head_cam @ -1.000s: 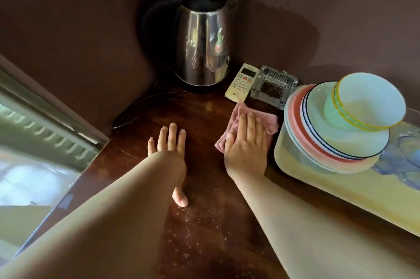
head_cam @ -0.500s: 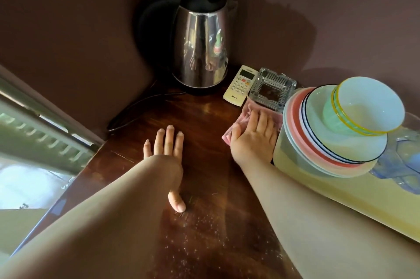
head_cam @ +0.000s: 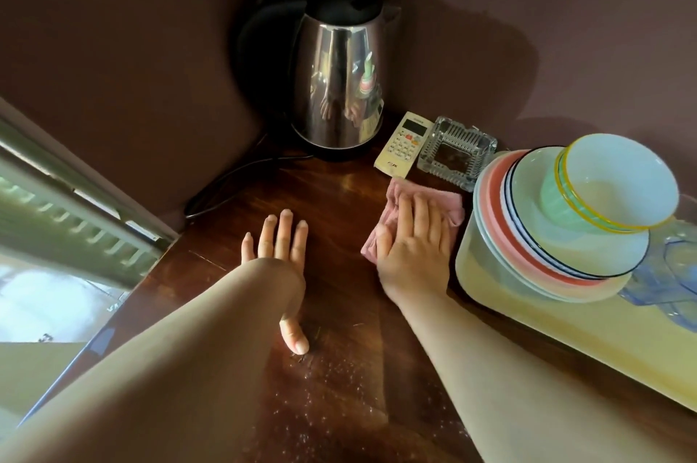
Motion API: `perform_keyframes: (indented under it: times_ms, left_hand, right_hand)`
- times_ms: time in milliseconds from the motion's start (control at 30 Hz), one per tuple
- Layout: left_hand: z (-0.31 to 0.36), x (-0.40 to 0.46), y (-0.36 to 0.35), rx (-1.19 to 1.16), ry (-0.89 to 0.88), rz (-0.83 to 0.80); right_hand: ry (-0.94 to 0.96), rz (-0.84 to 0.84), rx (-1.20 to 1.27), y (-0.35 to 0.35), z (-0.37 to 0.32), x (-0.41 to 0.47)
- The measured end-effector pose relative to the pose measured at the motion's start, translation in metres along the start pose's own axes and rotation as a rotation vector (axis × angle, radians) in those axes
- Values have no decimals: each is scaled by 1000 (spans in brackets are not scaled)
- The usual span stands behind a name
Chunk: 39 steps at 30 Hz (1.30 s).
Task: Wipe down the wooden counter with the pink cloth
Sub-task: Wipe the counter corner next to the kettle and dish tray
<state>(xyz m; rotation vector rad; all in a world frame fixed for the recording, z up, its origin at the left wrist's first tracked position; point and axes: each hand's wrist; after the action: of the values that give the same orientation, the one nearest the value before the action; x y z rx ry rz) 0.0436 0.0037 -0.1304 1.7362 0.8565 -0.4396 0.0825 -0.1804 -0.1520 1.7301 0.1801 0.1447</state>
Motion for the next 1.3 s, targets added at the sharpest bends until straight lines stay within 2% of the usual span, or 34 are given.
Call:
perform_keyframes:
  times_ms: [100,233,367,500,600,733,833,967,1033,1100,1167,1300]
  left_hand:
    - [-1,3,-4,-38,0,34]
    - [-2,3,-7,-50,-16,36]
    - [-1,3,-9,-82,-23,74]
    - [-3,3,-10,-72,-22,65]
    - [-4,-1,-7,-119,-56,104]
    - [-14,-7,1,-139,-126,40]
    - [-23,-8,-1,-191,-182,64]
    - [-40,-14,-16,-389,-328,188]
    - [-57,-15,-31,-617,-298,390]
    - [-77,-13,-48,-789,-183,650]
    - [-91,-10,-66,-838,-91,764]
    - [-91,-6,-86,-813,-92,899]
  right_hand:
    - [108,-2,-1,-9,-15,-31]
    - [189,-23,-15,-7,-11,10]
    - [169,-2,29,-8,-26,-8]
    - [267,6,40,-11,-35,-13]
    - [288,-21,-9,-5,-40,18]
    - [313,-4,48,-6,-53,-15]
    - [375,-8,48,-13,-55,-16]
    - [340,-95,-55,-12,-63,39]
    - [336,-107,-43,-14,-66,34]
    - [368,-75,-40,-16,-68,11]
    - [401,-58,-44,-18,-69,1]
    - [412,-99,-70,-14,-79,36]
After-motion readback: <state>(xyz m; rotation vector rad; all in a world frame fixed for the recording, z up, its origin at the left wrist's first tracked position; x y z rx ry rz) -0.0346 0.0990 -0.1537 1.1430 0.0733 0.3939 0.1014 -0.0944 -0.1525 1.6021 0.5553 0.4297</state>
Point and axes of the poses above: each hand's wrist, its own x-axis towards the middle knuckle, its own y-axis out of the back of the hand, z = x × y, and after that the axes turned 8 degrees about y, right-handed
